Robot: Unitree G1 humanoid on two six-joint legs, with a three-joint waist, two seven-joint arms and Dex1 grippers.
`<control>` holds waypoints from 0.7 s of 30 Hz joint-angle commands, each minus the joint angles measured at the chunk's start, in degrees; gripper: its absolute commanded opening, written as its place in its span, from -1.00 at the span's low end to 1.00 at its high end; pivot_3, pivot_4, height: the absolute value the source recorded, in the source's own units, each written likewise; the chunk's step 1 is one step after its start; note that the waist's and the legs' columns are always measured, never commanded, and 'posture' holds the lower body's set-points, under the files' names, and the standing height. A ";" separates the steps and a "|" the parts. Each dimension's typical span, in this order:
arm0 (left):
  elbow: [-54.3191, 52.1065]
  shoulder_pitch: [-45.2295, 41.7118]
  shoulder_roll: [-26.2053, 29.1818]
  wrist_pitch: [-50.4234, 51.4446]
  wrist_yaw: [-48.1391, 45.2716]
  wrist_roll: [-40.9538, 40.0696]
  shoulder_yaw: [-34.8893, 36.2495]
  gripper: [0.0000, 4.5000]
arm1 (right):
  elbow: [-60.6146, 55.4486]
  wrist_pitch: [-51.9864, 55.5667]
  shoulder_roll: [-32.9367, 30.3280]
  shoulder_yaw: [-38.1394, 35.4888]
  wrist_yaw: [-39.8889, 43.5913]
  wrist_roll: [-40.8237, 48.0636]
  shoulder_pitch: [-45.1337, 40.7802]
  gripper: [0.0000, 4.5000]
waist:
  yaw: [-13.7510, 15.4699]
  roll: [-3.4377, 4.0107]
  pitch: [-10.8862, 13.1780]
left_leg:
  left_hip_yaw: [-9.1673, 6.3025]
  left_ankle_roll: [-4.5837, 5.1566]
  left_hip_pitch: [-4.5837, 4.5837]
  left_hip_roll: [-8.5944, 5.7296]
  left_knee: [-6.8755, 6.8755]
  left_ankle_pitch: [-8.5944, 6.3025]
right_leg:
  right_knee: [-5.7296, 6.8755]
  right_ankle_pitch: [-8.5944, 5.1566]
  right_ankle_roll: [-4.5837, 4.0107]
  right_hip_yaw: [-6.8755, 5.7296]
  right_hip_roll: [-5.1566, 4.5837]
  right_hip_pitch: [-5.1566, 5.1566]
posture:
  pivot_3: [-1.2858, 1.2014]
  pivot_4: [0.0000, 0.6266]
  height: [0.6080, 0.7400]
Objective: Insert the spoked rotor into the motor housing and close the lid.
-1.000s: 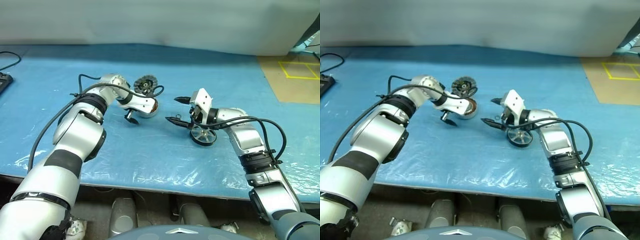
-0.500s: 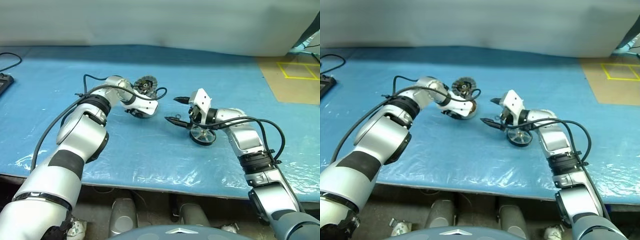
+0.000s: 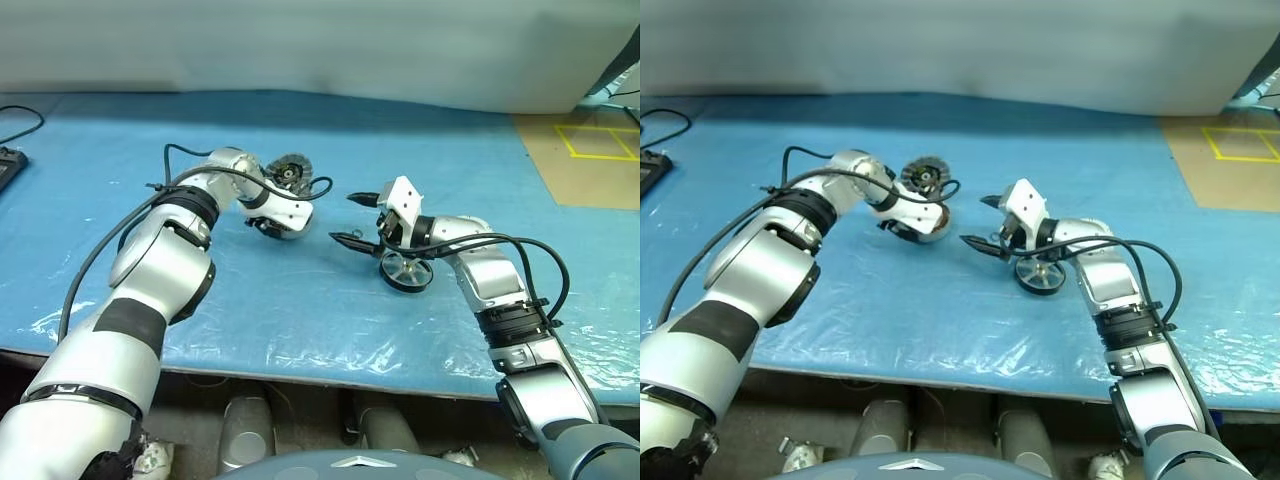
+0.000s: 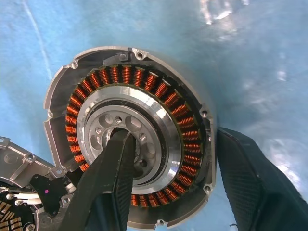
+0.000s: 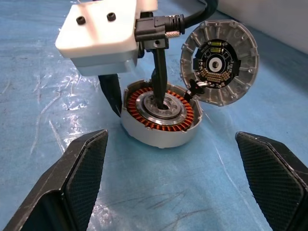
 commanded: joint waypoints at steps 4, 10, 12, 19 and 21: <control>-2.88 0.73 -0.18 0.70 -12.12 -5.92 3.50 -0.03 | 0.63 -1.98 -0.33 0.21 0.98 -0.29 -1.35 1.00 | 0.20 -0.01 0.01 | 0.01 0.00 -0.06 -0.03 -0.03 0.00 | 0.00 -0.04 0.01 -0.04 -0.06 -0.02 | 0.03 -0.52 1.00; -12.14 5.84 0.91 5.31 -23.63 -14.62 1.14 -0.03 | 2.85 -3.37 0.15 0.61 1.47 -0.78 -2.34 1.00 | 0.49 -0.01 0.02 | 0.05 0.01 -0.08 -0.10 -0.12 0.00 | 0.02 -0.14 0.02 -0.10 -0.20 -0.04 | 0.03 -0.52 1.00; -17.17 7.82 2.98 7.81 -23.63 -17.73 -2.30 -0.03 | 3.63 -3.92 0.23 0.79 1.54 -0.93 -2.60 1.00 | 0.46 0.00 0.01 | 0.06 0.01 -0.09 -0.04 -0.12 0.00 | 0.04 -0.18 -0.04 -0.18 -0.21 -0.04 | 0.03 -0.52 1.00; -36.71 12.80 13.41 17.39 -23.63 -29.46 -13.39 -0.03 | 5.77 -5.50 0.08 0.77 1.92 -1.06 -3.11 1.00 | 0.01 0.02 0.01 | 0.16 0.00 -0.11 0.21 -0.26 0.00 | 0.14 -0.41 -0.14 -0.35 -0.16 -0.13 | 0.03 -0.52 1.00; -42.72 13.67 15.74 20.87 -23.63 -32.54 -15.26 -0.03 | 6.24 -5.88 0.05 0.80 2.01 -1.15 -3.19 1.00 | -0.01 0.04 0.01 | 0.19 -0.01 -0.19 0.20 -0.31 0.00 | 0.19 -0.49 -0.18 -0.40 -0.13 -0.27 | 0.03 -0.52 1.00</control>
